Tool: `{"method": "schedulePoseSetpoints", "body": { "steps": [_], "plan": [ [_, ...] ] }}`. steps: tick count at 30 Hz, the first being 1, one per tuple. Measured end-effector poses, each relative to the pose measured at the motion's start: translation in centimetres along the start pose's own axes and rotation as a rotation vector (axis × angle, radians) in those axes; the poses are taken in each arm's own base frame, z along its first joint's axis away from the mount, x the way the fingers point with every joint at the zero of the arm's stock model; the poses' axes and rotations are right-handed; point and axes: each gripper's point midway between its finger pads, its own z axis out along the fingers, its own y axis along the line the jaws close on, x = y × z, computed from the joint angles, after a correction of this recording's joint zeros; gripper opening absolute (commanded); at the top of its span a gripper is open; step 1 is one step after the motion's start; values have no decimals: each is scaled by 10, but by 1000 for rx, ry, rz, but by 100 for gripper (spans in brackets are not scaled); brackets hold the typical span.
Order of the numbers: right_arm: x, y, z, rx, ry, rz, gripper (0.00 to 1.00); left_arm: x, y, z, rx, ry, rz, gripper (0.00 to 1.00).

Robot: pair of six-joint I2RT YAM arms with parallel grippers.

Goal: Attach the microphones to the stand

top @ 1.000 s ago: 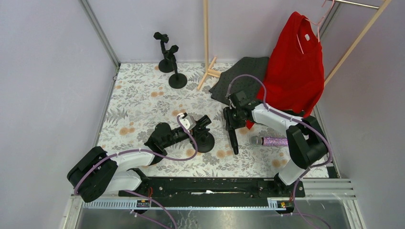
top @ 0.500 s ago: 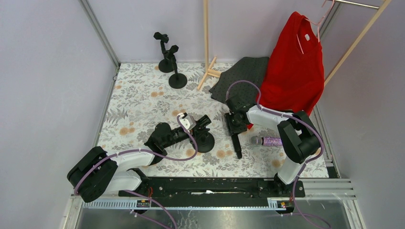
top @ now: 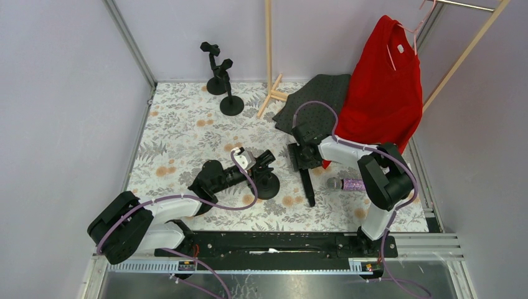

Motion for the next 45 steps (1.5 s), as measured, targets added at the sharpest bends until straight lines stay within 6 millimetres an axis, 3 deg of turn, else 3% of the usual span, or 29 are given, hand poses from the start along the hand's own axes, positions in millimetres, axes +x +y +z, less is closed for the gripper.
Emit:
{"method": "schedulePoseSetpoints", "body": {
  "steps": [6, 8, 17, 21, 25, 28, 33, 34, 37, 45],
  "plan": [
    [-11, 1, 5, 11, -19, 1, 64, 0, 0, 0, -1, 1, 0, 1],
    [-12, 1, 5, 14, -22, 1, 58, 0, 0, 0, -2, 2, 1, 1],
    [-16, 1, 6, 4, -71, 23, 0, 0, 0, 0, -1, 6, 5, 2],
    [-11, 1, 2, -13, -82, 34, 0, 0, 0, 0, -1, 7, 5, 2],
    [-7, -2, -19, -27, -122, 53, 0, 0, 0, 0, 0, 8, 4, 5],
    [-21, -1, -53, -64, -232, 82, 0, 0, 0, 0, 0, 8, 5, 16],
    [-55, 1, -127, -165, -508, 159, 0, 1, 2, 0, -10, 9, 13, 54],
    [-58, 2, -140, -188, -555, 175, 0, 1, 5, 0, -20, 10, 24, 68],
    [-58, 1, -161, -231, -633, 207, 0, -2, 13, -1, -60, 0, 39, 90],
    [-42, -5, -185, -309, -741, 297, 0, -4, 22, -15, -139, -14, 40, 98]
  ]
}}
